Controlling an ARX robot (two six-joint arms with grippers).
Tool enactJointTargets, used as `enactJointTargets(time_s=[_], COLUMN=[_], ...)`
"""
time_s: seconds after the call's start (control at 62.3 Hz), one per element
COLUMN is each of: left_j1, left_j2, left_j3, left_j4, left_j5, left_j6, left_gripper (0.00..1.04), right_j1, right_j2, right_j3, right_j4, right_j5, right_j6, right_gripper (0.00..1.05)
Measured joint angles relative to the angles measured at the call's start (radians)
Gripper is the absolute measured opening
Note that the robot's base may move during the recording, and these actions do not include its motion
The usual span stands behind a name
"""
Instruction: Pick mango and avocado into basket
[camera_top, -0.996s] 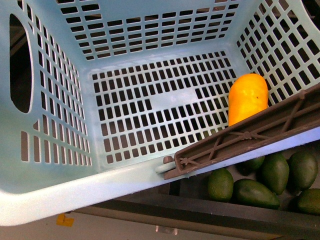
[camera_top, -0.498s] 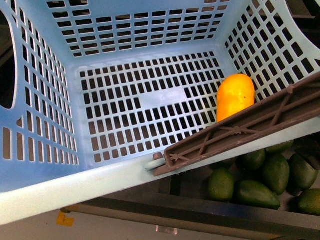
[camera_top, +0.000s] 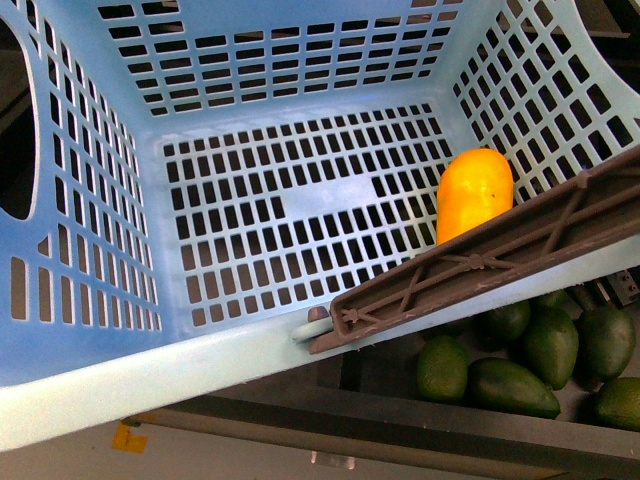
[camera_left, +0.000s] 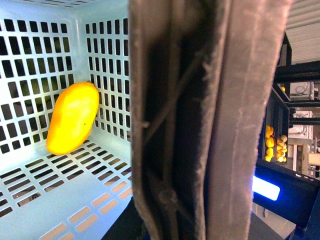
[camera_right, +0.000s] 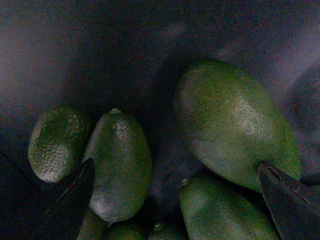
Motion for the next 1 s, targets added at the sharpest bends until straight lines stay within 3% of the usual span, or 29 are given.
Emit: enactJointTargets(time_s=[0.498,0.996], left_j1=[0.000,0.000], left_j2=[0.000,0.000], left_j3=[0.000,0.000], left_j4=[0.000,0.000], left_j5=[0.000,0.000], left_j6=[-0.002,-0.002], left_gripper=[0.15,0.15], right_j1=[-0.040,-0.081], right_j2=[-0.002,-0.005], right_j3=[0.012,0.029], right_j4=[-0.005,-0.101], right_j5=[-0.050,-0.075], right_j6=[-0.024,-0.237], right_gripper=[0.96,0.96])
